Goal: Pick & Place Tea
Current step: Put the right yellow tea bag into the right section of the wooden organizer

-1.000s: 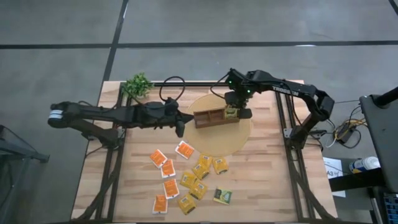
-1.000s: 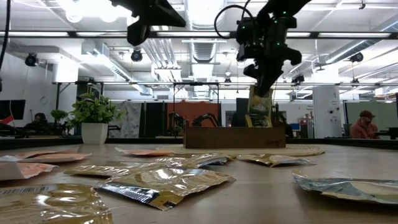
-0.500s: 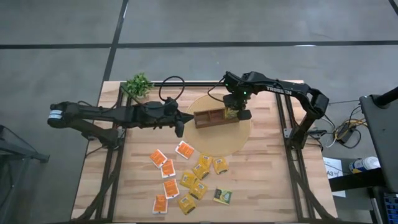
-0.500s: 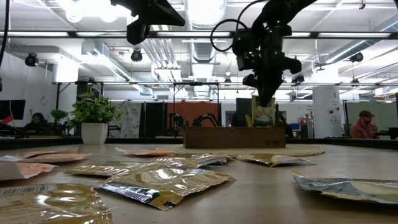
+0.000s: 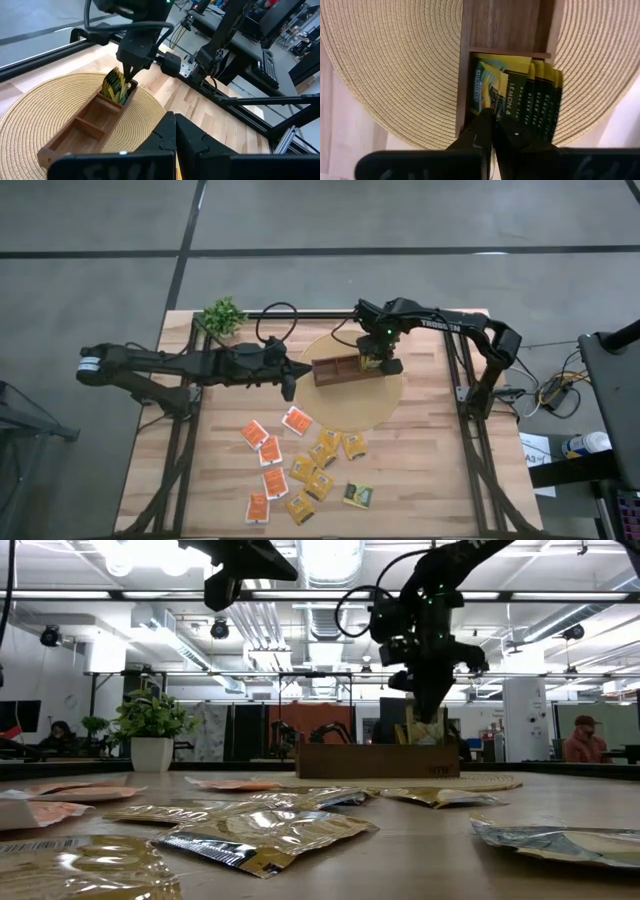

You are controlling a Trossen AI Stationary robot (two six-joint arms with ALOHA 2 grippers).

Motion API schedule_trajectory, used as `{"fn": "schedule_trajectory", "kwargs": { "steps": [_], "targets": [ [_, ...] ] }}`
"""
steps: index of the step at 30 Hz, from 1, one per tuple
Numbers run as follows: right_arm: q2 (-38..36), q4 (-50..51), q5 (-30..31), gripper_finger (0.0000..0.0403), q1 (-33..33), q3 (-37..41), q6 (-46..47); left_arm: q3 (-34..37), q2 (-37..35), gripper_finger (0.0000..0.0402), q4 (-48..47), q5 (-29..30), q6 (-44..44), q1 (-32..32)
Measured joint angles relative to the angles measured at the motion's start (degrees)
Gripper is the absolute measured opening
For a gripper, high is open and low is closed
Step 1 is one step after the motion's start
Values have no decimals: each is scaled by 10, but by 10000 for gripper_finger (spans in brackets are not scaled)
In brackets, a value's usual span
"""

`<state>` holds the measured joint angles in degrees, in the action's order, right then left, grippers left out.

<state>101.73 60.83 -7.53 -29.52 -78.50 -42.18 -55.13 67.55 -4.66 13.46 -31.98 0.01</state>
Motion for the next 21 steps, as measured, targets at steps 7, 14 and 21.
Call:
{"fn": "schedule_trajectory", "kwargs": {
  "steps": [7, 14, 21],
  "targets": [
    [7, -11, 0, 10, 0, 0, 4, 0, 0, 0, 0, -1, -1, 0],
    [7, -28, 2, 59, 0, 0, 13, 0, 0, 0, 1, -1, -2, 0],
    [7, -28, 2, 136, 0, 0, 16, 0, 0, 0, 1, -1, -2, -1]
  ]
}}
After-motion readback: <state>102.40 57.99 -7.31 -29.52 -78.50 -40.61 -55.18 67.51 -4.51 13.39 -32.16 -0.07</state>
